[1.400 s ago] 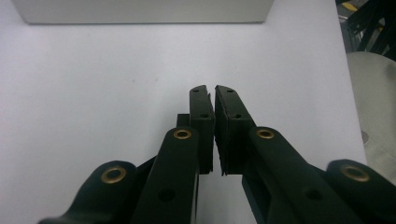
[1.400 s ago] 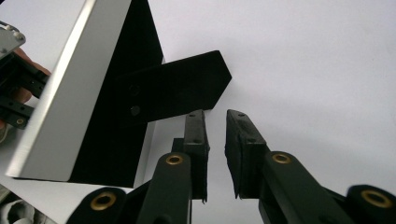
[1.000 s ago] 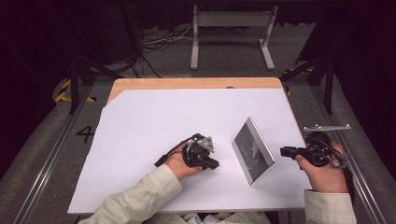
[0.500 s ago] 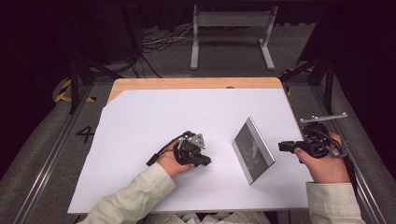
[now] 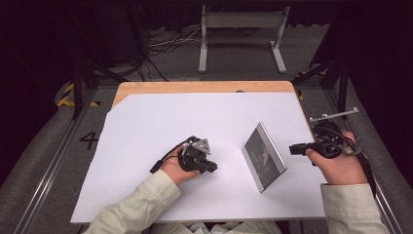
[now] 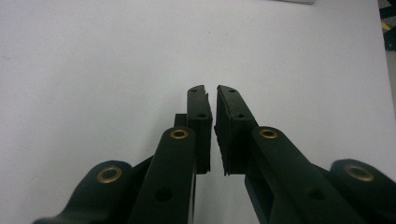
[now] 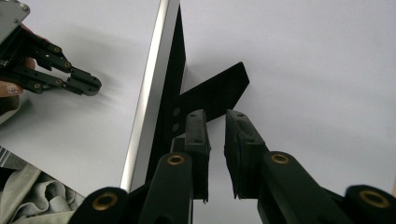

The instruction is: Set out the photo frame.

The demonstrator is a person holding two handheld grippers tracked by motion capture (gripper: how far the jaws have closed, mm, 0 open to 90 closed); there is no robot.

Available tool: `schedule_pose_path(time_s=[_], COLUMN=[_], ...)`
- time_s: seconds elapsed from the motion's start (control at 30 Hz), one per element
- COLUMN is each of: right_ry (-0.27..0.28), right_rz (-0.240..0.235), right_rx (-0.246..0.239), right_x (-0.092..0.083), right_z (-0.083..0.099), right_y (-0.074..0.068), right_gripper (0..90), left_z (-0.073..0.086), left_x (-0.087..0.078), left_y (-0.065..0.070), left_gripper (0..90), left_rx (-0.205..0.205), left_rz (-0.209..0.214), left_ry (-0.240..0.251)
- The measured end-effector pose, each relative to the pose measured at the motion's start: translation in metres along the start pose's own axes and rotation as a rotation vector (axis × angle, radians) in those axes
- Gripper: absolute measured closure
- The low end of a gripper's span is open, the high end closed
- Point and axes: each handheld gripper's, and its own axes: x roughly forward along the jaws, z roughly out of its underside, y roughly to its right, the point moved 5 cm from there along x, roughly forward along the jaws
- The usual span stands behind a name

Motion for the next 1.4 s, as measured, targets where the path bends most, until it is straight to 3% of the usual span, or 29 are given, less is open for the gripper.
schedule_pose_path(time_s=[0.17, 0.5, 1.13, 1.4], right_ry=[-0.051, -0.079, -0.131, -0.158], right_rz=[0.005, -0.003, -0.012, -0.009], right_rx=[0.002, 0.004, 0.012, 0.044], right_x=[0.001, 0.0, 0.0, 0.004], right_z=[-0.005, -0.013, -0.025, -0.027], right_y=[-0.004, -0.009, -0.025, -0.03], right_gripper=[78.4, 78.2, 77.0, 73.4], left_z=[0.001, 0.006, 0.011, 0.013], left_x=[0.0, -0.003, -0.007, -0.008], left_y=[0.0, -0.002, -0.005, -0.006], left_gripper=[84.3, 83.6, 83.5, 83.4], left_rx=[0.001, -0.024, -0.027, -0.032], left_rz=[-0.001, -0.009, -0.017, -0.025], left_ry=[0.0, 0.001, 0.002, -0.006])
